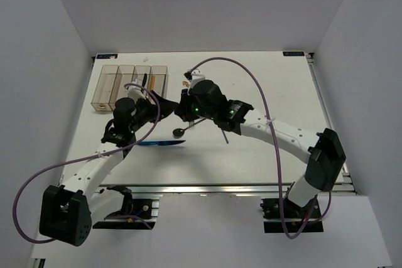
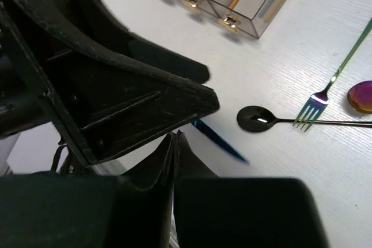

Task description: Sort the eating utensils into containers

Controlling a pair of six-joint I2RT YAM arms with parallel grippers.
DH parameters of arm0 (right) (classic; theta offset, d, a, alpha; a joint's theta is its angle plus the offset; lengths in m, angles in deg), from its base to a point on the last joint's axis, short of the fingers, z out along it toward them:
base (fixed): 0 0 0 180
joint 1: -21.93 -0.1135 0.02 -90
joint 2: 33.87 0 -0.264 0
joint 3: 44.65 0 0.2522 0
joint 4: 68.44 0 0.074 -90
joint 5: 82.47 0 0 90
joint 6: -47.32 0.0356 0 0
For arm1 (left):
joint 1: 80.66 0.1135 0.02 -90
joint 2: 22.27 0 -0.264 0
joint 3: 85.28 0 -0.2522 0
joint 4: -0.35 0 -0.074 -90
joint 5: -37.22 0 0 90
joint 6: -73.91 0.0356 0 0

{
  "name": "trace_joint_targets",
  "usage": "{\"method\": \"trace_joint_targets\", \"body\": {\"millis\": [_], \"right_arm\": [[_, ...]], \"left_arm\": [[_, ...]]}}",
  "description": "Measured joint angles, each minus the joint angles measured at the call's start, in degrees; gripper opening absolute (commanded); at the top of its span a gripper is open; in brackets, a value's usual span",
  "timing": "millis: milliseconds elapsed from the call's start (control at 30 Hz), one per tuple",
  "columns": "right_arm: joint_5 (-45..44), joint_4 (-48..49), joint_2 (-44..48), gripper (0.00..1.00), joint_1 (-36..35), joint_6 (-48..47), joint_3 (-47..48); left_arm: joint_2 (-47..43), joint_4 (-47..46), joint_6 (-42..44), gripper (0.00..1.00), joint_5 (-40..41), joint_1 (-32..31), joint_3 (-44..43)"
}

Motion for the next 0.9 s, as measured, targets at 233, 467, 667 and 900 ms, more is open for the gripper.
{"method": "trace_joint_targets", "body": {"millis": [233,467,667,900], "right_arm": [[-1.3,2.0,-1.5,0.38,0.2,0.9,-5.9],[-1.0,2.0,-1.4,0.73,0.2,-0.9,-7.4],[-1.5,-0.4,-4.3,0.88,0.2,-4.8,-3.1],[-4.7,-2.9,-5.9,0.89,0.5,-9.1,-2.2]], "left_arm": [[-3.8,21.6,6.4,0.98,22.9,-0.2,-8.1],[-5.1,39.3,3.6,0.98,45.8,-0.2,-16.9],[-0.8,54.1,-8.9,0.97,56.1,-0.2,-19.9],[-4.1,61.4,-23.5,0.98,56.6,-0.2,-17.4]]}}
